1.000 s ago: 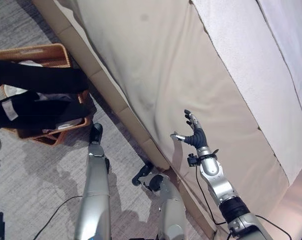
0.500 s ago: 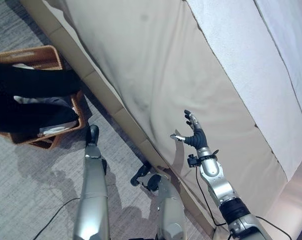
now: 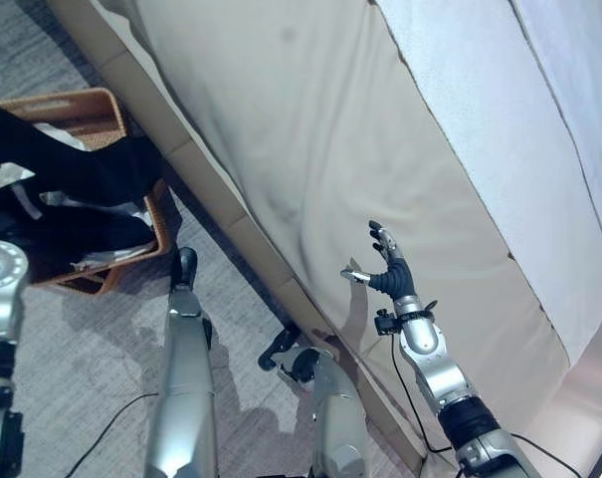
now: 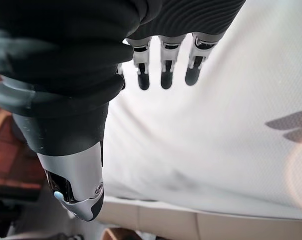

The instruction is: Pick up clothes into the bucket

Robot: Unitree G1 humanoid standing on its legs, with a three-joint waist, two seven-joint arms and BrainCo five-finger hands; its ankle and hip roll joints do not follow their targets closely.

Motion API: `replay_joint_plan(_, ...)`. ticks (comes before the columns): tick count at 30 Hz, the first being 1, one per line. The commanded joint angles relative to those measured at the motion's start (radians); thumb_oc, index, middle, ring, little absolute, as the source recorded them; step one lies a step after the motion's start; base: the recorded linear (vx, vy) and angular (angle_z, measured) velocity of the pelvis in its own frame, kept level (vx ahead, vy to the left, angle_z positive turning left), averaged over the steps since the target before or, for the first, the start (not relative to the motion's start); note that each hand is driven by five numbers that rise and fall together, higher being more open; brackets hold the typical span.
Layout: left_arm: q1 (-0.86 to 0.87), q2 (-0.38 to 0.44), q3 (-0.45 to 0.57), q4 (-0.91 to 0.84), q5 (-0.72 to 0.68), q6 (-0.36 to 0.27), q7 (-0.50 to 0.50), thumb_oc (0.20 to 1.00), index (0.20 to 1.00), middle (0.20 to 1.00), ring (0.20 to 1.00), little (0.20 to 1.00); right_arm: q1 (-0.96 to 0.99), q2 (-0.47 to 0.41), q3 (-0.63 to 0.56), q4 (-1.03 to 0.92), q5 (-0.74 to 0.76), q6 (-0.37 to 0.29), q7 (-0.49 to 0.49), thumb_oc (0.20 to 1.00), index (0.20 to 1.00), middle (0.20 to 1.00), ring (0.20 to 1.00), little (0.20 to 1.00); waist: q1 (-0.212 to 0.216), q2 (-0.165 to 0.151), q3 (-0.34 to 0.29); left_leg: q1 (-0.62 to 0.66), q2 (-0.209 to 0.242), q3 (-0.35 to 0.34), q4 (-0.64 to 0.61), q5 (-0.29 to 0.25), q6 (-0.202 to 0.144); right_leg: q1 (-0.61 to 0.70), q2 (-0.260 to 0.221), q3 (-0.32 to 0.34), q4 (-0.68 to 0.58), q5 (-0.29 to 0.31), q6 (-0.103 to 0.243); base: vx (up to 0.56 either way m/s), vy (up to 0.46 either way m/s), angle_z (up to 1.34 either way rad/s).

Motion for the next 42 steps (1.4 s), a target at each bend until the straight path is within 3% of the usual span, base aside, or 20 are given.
replay_joint_plan(1,-0.125,0.043,-0.002,0.026,0.048,-0.029,-0.030,0.200,0.200,0.200,0.200,0.200,-0.040,-0.007,-0.069,-0.080,0.024,-0.061,-0.026,1.000,1.000,1.000,1.000,1.000,0.030,-0.067,0.067,0.027,0.010,0.039,0.181,-0.205,0.042,0.006,-0.045,0.045,-0.123,0.230,0.091,-0.03,0.034,0.00)
replay_joint_plan(14,-0.176,0.032,-0.112,0.285,-0.014,0.001,-0.153,0.200,0.200,0.200,0.200,0.200,-0.092,-0.010,-0.057,-0.097,0.030,-0.078,-0.029,1.000,1.000,1.000,1.000,1.000,-0.004,-0.068,0.074,-0.051,0.017,0.040,0.250,-0.225,0.055,-0.076,-0.052,0.066,-0.074,0.231,0.093,-0.02,0.036,-0.05)
replay_joint_plan(25,-0.198,0.033,-0.132,0.375,-0.130,0.002,-0.268,0.200,0.200,0.200,0.200,0.200,-0.095,-0.049,-0.077,-0.138,0.041,-0.076,-0.018,1.000,1.000,1.000,1.000,1.000,-0.023,-0.063,0.074,-0.081,0.019,0.037,0.271,-0.227,0.057,-0.113,-0.058,0.069,-0.048,0.224,0.091,0.00,0.006,-0.01)
replay_joint_plan(34,-0.230,0.047,-0.135,0.386,-0.135,0.014,-0.269,0.200,0.200,0.200,0.200,0.200,-0.093,-0.049,-0.086,-0.145,0.036,-0.070,-0.013,1.000,1.000,1.000,1.000,1.000,-0.028,-0.060,0.062,-0.086,0.019,0.037,0.269,-0.227,0.056,-0.113,-0.053,0.064,-0.055,0.228,0.093,0.00,0.000,0.00)
replay_joint_plan(35,-0.231,0.048,-0.135,0.387,-0.135,0.014,-0.270,0.256,0.256,0.256,0.256,0.256,-0.094,-0.049,-0.086,-0.145,0.036,-0.070,-0.013,1.000,1.000,1.000,1.000,1.000,-0.028,-0.060,0.062,-0.086,0.019,0.037,0.269,-0.227,0.056,-0.113,-0.053,0.064,-0.055,0.229,0.093,0.00,0.000,0.00)
replay_joint_plan(36,-0.232,0.048,-0.136,0.387,-0.135,0.013,-0.270,0.523,0.523,0.523,0.523,0.523,-0.094,-0.048,-0.086,-0.145,0.036,-0.070,-0.013,1.000,1.000,1.000,1.000,1.000,-0.028,-0.060,0.062,-0.086,0.019,0.037,0.269,-0.227,0.056,-0.113,-0.053,0.064,-0.055,0.229,0.093,0.00,0.000,0.00)
replay_joint_plan(37,-0.239,0.058,-0.132,0.385,-0.123,0.014,-0.255,1.000,1.000,1.000,1.000,1.000,-0.088,-0.049,-0.087,-0.148,0.036,-0.071,-0.010,1.000,1.000,1.000,1.000,1.000,-0.029,-0.062,0.056,-0.082,0.019,0.039,0.265,-0.228,0.056,-0.109,-0.050,0.065,-0.060,0.230,0.093,0.00,0.000,0.00)
replay_joint_plan(42,-0.253,0.082,-0.127,0.388,-0.115,0.011,-0.236,1.000,1.000,1.000,1.000,1.000,-0.080,-0.054,-0.092,-0.157,0.042,-0.075,-0.009,1.000,1.000,1.000,1.000,1.000,-0.032,-0.066,0.051,-0.076,0.023,0.042,0.262,-0.228,0.055,-0.103,-0.048,0.067,-0.071,0.235,0.095,0.00,0.000,0.00)
